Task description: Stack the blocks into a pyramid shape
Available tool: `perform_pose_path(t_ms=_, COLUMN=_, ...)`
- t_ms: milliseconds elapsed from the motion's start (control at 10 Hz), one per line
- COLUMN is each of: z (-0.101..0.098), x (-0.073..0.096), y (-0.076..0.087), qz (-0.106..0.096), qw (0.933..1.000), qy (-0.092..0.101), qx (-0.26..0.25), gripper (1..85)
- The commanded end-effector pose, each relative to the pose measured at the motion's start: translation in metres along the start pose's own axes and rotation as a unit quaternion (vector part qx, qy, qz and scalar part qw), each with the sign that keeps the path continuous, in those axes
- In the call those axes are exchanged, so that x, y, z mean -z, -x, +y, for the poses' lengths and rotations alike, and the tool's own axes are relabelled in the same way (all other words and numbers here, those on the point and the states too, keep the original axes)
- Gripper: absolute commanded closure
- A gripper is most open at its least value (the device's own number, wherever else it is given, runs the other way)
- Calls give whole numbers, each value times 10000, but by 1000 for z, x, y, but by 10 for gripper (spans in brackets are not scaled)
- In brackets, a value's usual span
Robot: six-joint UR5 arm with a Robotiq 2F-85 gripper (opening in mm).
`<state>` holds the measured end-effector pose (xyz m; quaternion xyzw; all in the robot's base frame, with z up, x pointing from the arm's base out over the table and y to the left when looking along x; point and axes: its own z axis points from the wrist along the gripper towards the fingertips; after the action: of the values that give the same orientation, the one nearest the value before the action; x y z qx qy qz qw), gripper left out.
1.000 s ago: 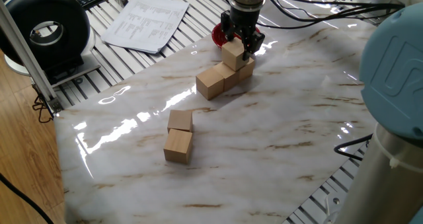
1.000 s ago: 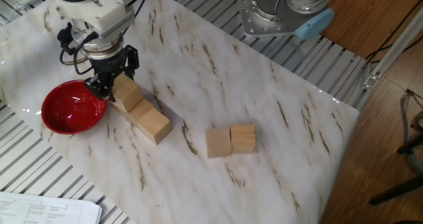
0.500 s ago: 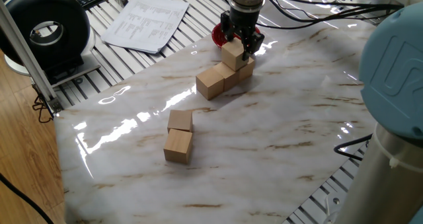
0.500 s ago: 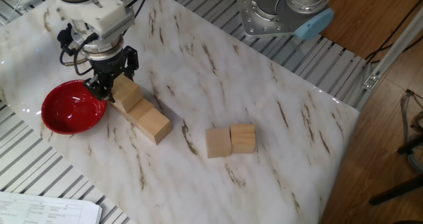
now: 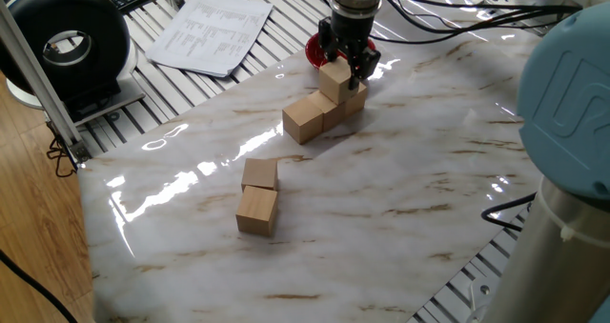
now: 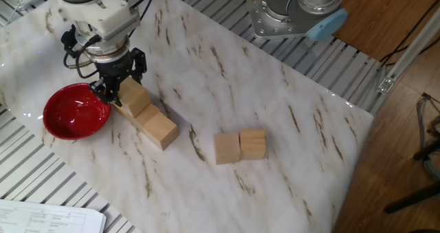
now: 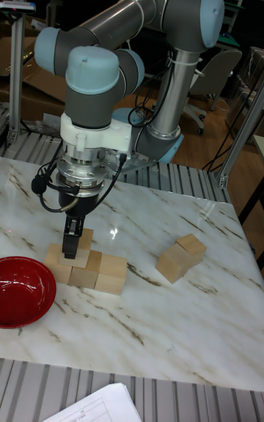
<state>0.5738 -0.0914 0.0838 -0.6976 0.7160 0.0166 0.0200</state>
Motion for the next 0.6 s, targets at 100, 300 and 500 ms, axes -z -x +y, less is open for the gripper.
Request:
perform_pose_path(t_ms=100, z=-2, x=1, y=2, qz=-56, qw=10000, qy=-43, qx=-51, gripper=843)
perform_pose_path(t_ms=300, z=-5, x=1, y=1, qz=-42, qw=9999, qy=-89, qx=-20, gripper=843)
perform_pose_path(t_ms=500, z=-7, x=2, y=-3, qz=21, qw=9999, qy=-121, qx=73, gripper=840)
